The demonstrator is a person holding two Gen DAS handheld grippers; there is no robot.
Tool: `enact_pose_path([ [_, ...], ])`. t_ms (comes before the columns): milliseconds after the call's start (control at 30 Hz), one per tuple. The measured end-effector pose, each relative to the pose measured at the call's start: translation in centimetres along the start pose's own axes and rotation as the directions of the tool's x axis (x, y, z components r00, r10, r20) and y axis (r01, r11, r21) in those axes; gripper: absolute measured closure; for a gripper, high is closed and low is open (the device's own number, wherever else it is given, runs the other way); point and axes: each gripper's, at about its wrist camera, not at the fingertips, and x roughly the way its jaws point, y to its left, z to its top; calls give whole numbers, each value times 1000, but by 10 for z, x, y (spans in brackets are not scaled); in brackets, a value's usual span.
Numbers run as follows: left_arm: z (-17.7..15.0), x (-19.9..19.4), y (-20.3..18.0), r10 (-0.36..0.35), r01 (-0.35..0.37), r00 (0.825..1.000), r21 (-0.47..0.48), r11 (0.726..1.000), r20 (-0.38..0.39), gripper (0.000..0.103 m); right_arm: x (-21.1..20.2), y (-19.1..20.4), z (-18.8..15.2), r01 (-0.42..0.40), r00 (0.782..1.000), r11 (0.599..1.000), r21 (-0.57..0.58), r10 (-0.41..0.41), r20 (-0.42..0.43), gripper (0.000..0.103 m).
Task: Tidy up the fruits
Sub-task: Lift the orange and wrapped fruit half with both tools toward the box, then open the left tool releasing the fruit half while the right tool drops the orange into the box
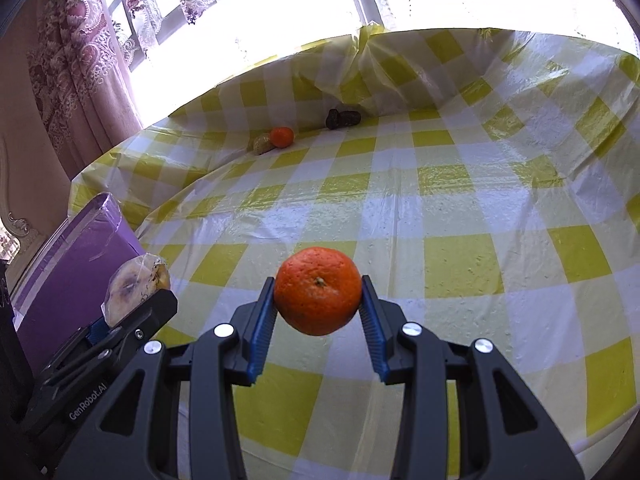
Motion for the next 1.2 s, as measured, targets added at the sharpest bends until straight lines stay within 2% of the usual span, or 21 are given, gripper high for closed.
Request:
enact_pose_path([
  [167,-5,-25,-6,35,-40,990,32,999,137,45,-16,8,-2,-25,996,999,-46,29,86,62],
  [267,-6,-45,-11,70,-87,968,59,995,239,45,-27,15,-4,-48,987,997,-64,57,147,62],
  [400,-1,-77,-9,123,-150,928,50,987,353,45,-47,32,-6,-78,965,990,-115,104,241,62],
  [567,3,-119,12,252,-274,852,-20,962,459,45,-56,74,5,-134,946,964,-229,193,261,62],
  [667,8,-137,31,339,-343,813,-82,936,474,45,-59,105,10,-182,929,936,-302,264,259,62],
  [767,15,-147,54,421,-403,790,-140,904,445,45,-58,138,16,-234,912,903,-361,333,241,62],
  [867,25,-153,81,471,-424,805,-205,882,361,45,-53,176,21,-272,906,859,-435,380,185,62],
  [967,32,-156,106,501,-438,821,-261,860,273,45,-43,213,25,-298,916,816,-496,390,90,62],
  [1000,35,-155,115,502,-436,832,-280,855,237,45,-38,223,27,-310,920,806,-505,389,55,62],
  [1100,40,-148,139,498,-447,860,-307,840,111,45,-17,246,33,-351,929,787,-508,358,-87,62],
  [1200,42,-136,159,465,-451,884,-332,829,-40,45,4,266,31,-348,938,766,-540,286,-198,62],
])
